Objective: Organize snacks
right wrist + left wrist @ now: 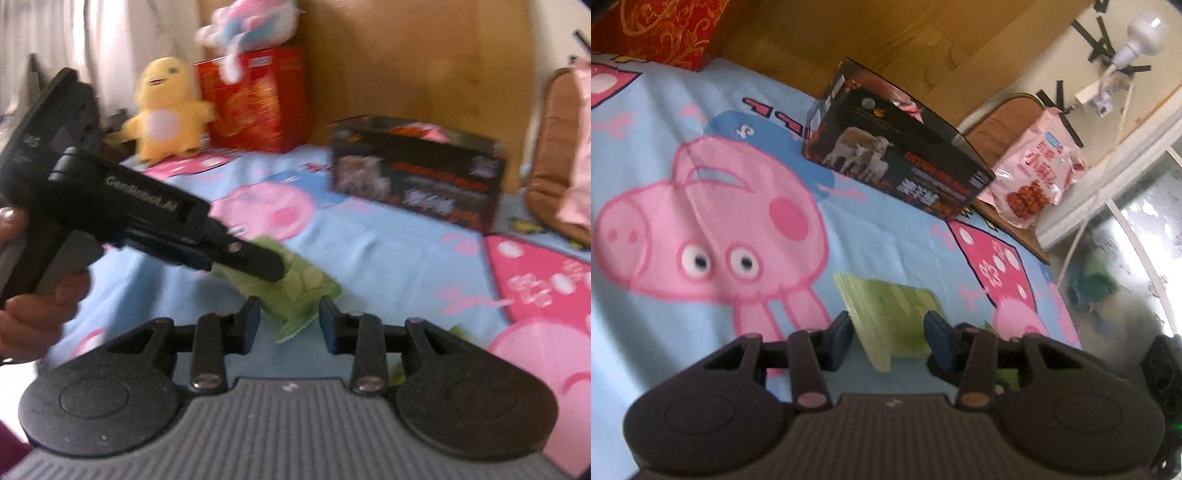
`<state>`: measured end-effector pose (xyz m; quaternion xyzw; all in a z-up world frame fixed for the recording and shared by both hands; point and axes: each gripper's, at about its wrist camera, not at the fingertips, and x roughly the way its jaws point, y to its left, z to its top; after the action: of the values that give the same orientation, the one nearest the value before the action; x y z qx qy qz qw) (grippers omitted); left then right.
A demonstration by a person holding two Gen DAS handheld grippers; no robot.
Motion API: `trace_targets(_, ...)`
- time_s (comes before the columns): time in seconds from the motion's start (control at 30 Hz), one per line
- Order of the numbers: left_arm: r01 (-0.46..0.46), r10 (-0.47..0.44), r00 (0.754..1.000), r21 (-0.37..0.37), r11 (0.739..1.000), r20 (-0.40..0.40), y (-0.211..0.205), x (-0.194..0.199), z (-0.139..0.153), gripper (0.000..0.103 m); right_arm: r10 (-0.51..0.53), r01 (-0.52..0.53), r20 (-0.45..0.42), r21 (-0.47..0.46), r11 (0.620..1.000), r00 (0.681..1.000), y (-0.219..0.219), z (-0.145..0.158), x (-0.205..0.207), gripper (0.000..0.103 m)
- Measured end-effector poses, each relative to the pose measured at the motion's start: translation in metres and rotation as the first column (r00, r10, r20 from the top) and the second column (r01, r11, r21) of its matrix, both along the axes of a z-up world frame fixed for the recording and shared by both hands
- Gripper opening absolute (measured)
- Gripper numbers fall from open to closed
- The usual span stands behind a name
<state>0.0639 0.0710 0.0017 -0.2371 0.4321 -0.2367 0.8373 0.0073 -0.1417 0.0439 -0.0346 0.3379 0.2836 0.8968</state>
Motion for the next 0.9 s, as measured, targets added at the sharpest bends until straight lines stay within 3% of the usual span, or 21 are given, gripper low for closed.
trace_targets(0.07, -0.011, 0.011, 1.000, 0.004, 1.000, 0.012, 0.003, 0.004, 0.004, 0.055, -0.057, 0.057, -0.015, -0.016, 0.998, 0.998, -0.007, -0.003, 0.012, 0.040)
trace_targets(0.17, -0.009, 0.009, 1.000, 0.017, 1.000, 0.016, 0.006, 0.008, 0.005, 0.055, -0.055, 0.062, -0.113, 0.062, 0.996, 0.992, -0.024, -0.007, 0.026, 0.048)
trace_targets(0.27, 0.011, -0.011, 1.000, 0.031, 0.999, 0.008, 0.001, 0.011, 0.002, 0.050, -0.026, 0.040, -0.148, 0.088, 0.995, 0.989, -0.027, -0.009, 0.032, 0.050)
trace_targets(0.33, 0.044, -0.044, 0.999, 0.031, 0.999, -0.007, -0.007, 0.012, 0.001, 0.035, -0.005, 0.016, -0.145, 0.073, 0.997, 0.989, -0.020, -0.008, 0.034, 0.051)
trace_targets(0.43, 0.034, -0.035, 0.999, 0.068, 0.997, 0.011, -0.016, 0.017, 0.009, 0.036, 0.066, -0.050, -0.165, 0.096, 0.994, 0.984, -0.009, -0.006, 0.040, 0.046)
trace_targets(0.57, 0.040, -0.041, 0.997, 0.015, 0.999, 0.072, -0.010, 0.042, 0.036, 0.034, 0.051, -0.042, -0.120, 0.075, 0.996, 0.991, -0.007, 0.001, 0.048, 0.031)
trace_targets(0.8, 0.046, -0.047, 0.977, 0.008, 0.999, 0.207, -0.035, 0.098, 0.082, 0.034, -0.042, 0.041, 0.005, 0.174, 0.984, 0.999, -0.029, 0.037, 0.086, 0.030)
trace_targets(0.9, 0.049, -0.051, 0.969, 0.011, 0.999, 0.240, -0.051, 0.133, 0.089, 0.042, -0.095, 0.082, 0.068, 0.178, 0.981, 0.993, -0.036, 0.046, 0.109, 0.030)
